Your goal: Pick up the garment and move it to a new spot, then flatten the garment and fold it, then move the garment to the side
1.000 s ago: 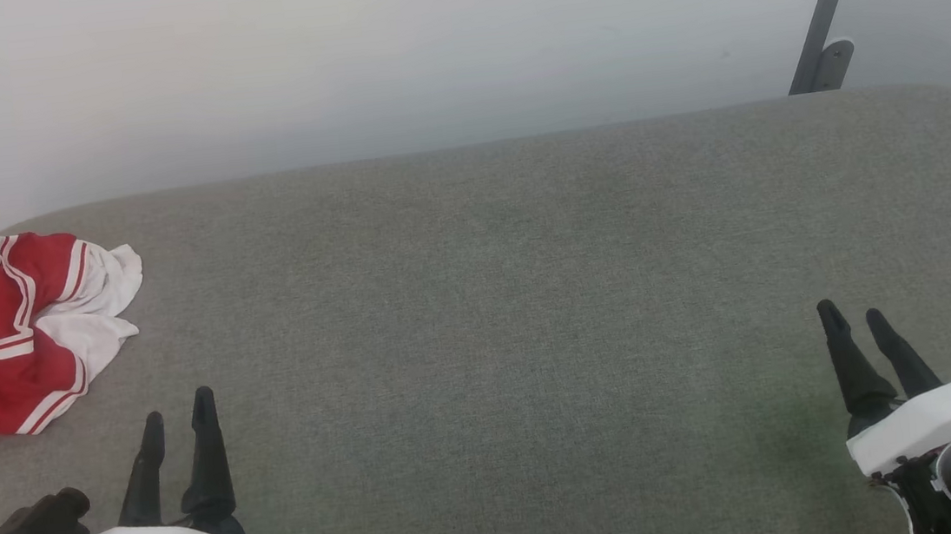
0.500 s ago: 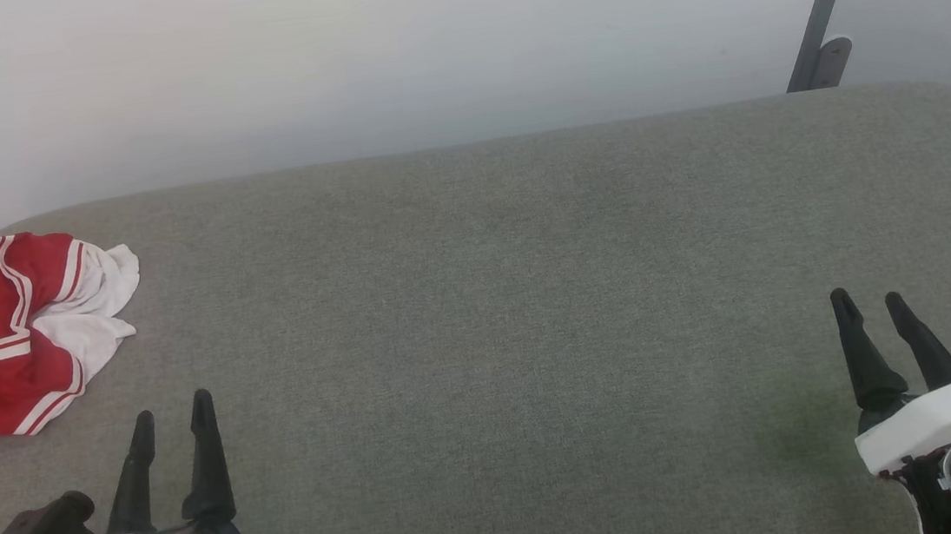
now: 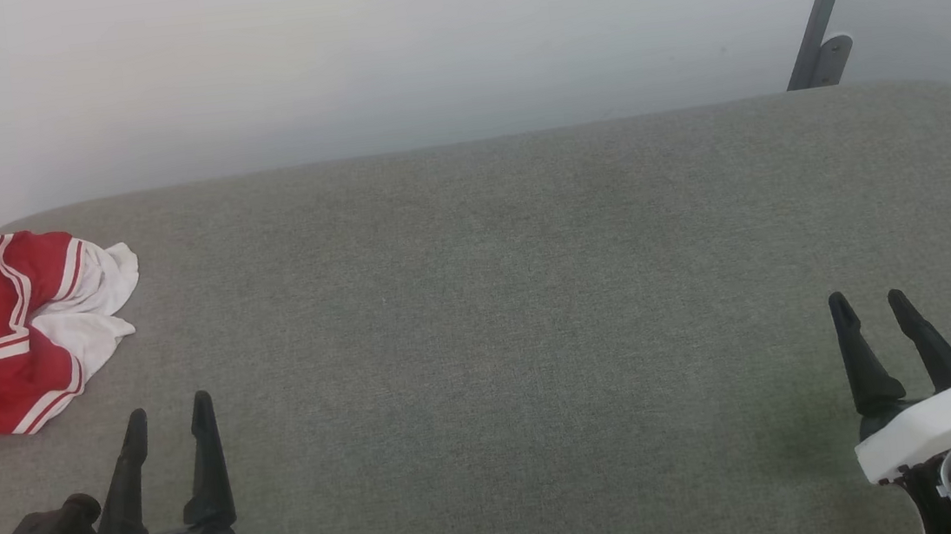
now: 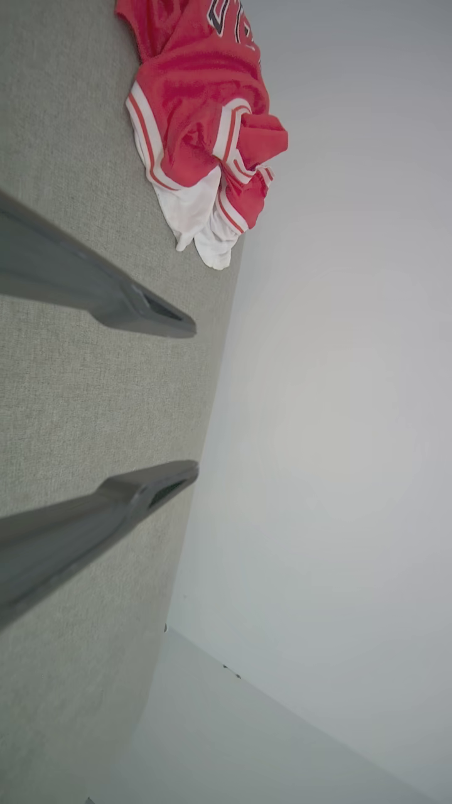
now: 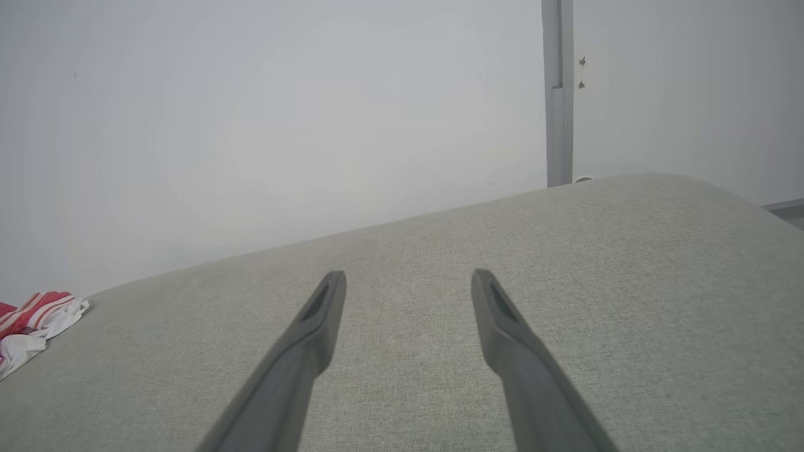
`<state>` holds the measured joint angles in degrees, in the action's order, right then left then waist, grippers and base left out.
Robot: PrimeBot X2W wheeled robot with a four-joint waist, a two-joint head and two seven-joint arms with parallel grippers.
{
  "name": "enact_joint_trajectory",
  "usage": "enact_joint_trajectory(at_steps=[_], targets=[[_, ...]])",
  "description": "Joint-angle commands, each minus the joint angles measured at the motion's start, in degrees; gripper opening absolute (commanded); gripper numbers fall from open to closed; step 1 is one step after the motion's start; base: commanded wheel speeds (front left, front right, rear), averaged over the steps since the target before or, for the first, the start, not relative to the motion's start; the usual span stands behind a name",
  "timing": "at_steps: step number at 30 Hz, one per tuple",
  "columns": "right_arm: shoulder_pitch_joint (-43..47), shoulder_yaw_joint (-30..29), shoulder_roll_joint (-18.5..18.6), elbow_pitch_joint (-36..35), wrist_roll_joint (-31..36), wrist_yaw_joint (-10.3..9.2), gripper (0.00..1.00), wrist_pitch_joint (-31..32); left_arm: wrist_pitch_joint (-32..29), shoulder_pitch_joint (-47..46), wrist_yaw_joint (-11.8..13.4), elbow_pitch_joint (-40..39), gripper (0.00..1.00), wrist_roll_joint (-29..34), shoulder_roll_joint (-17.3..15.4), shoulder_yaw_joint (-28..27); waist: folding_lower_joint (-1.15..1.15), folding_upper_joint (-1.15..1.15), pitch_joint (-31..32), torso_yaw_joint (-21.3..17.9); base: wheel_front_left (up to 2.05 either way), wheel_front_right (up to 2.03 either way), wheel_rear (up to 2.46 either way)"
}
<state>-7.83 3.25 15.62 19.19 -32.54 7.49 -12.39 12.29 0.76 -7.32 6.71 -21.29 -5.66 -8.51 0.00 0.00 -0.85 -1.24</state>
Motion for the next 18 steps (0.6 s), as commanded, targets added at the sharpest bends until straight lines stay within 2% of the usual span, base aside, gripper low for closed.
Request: enact_joint_trajectory(at_steps=[1, 18], targets=[[0.12, 0.06, 0.36, -0.03, 1.15, 0.00, 1.00, -0.53, 0.62, 0.22, -0.13, -0.66, 1.00, 1.24, -0.23, -0.32, 0.00, 0.00, 0.01, 0.00, 0.00, 0.00, 0.00], [0.38, 0.28, 0.98, -0.19, 7.77, 0.00, 1.00, -2.26, 2.35, 1.07, -0.18, -1.49, 1.00, 7.34, -0.67, -0.13, 0.00, 0.00, -0.13, 0.00, 0.00, 0.00, 0.00]])
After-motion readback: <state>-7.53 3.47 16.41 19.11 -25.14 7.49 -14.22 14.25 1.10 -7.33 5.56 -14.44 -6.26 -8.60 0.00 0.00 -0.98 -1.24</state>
